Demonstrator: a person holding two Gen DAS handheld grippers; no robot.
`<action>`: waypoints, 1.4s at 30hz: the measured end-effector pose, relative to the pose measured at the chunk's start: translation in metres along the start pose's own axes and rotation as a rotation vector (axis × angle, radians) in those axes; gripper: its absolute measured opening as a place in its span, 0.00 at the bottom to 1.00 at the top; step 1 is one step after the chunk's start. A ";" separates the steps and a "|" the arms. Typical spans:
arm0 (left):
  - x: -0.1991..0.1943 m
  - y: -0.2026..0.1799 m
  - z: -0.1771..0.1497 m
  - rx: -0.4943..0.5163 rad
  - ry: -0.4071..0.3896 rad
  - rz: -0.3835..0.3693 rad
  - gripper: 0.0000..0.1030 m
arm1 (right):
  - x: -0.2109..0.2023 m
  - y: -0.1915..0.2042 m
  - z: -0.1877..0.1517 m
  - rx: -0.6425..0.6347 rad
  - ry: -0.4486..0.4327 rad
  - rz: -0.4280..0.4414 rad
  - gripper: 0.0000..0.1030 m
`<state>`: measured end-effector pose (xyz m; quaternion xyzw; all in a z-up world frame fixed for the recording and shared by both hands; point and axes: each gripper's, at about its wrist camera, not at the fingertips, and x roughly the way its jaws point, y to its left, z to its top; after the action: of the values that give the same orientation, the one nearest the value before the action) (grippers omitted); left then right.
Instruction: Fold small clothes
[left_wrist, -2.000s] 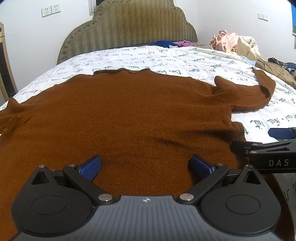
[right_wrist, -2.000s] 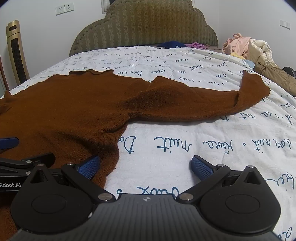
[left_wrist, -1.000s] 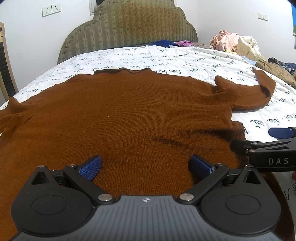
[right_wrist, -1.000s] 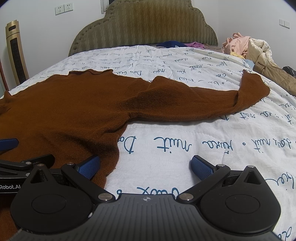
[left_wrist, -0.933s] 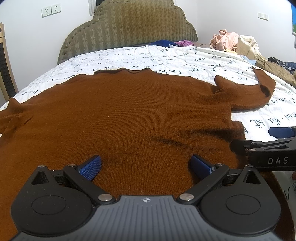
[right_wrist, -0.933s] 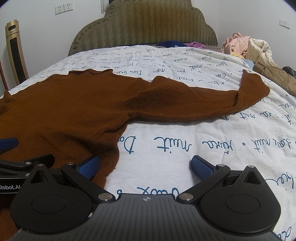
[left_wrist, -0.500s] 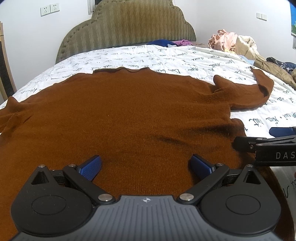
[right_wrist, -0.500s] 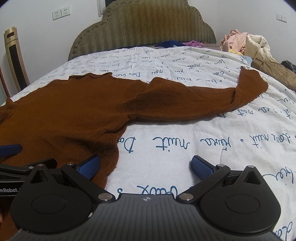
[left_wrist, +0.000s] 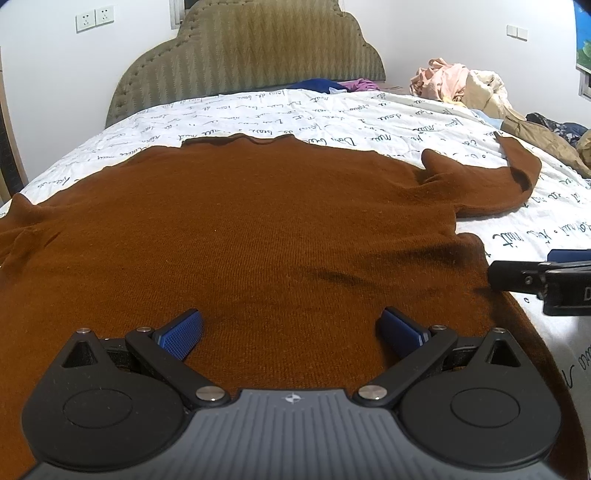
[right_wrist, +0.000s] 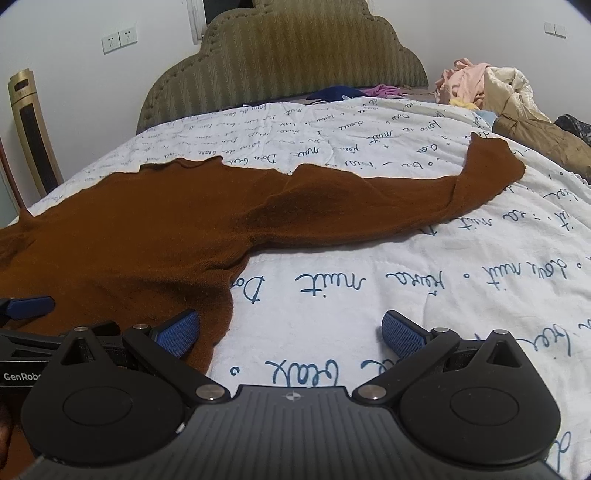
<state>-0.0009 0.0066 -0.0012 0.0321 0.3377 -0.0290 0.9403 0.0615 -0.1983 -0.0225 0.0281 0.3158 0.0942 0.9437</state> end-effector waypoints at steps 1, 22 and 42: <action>-0.001 0.000 0.000 0.001 0.000 0.000 1.00 | -0.001 -0.001 0.001 0.000 0.001 -0.001 1.00; -0.013 0.015 0.012 -0.040 0.013 0.021 1.00 | -0.024 0.012 0.015 -0.020 -0.058 -0.056 1.00; -0.016 -0.009 0.041 0.012 -0.007 0.013 1.00 | -0.022 -0.013 0.032 0.028 -0.073 -0.062 1.00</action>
<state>0.0120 -0.0047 0.0398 0.0398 0.3340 -0.0253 0.9414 0.0651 -0.2155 0.0145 0.0346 0.2834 0.0594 0.9565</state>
